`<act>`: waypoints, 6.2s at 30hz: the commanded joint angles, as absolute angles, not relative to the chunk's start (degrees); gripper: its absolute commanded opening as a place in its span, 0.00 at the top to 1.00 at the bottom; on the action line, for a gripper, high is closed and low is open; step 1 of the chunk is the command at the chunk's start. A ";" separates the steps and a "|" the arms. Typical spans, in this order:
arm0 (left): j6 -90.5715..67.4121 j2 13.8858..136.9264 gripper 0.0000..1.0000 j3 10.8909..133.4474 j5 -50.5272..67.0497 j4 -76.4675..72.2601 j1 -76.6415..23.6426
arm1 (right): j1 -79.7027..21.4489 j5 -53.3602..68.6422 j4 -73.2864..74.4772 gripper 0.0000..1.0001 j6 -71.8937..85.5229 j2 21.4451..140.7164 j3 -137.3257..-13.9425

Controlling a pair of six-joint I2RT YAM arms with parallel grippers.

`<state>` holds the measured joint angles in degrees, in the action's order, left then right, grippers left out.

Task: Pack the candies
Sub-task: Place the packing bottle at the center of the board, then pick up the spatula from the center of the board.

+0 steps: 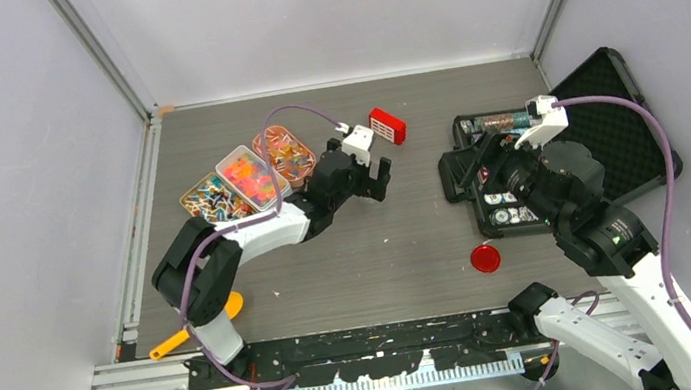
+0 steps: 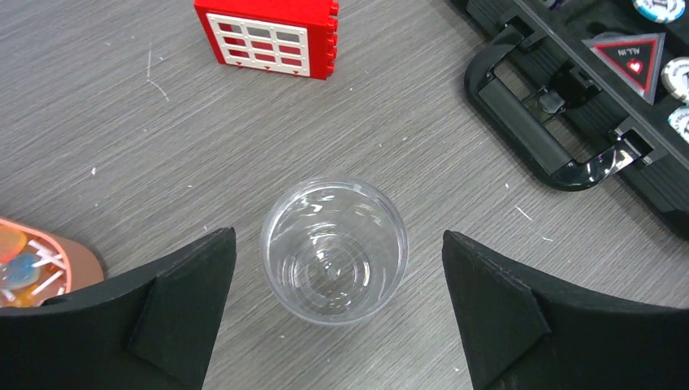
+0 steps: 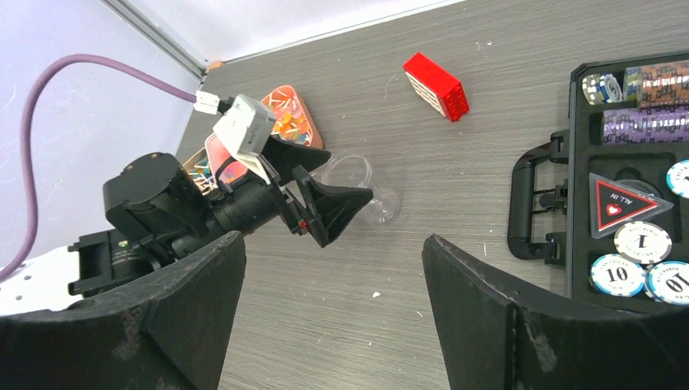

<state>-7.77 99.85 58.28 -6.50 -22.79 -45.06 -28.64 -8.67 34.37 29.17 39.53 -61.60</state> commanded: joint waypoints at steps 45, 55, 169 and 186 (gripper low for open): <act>-101.80 52.73 0.23 39.74 -28.97 74.83 -11.26 | -28.43 -3.90 26.03 0.17 32.69 38.16 -55.13; -102.84 54.17 0.37 36.05 -25.94 66.28 -10.72 | -28.44 -4.04 27.15 0.17 32.29 37.32 -55.58; 31.09 47.15 1.00 48.48 47.27 29.98 -39.93 | -41.72 32.72 46.25 0.36 7.96 60.48 -69.95; 31.60 46.30 1.00 47.57 46.76 30.25 -39.91 | -43.38 30.81 43.01 0.91 8.63 58.61 -68.48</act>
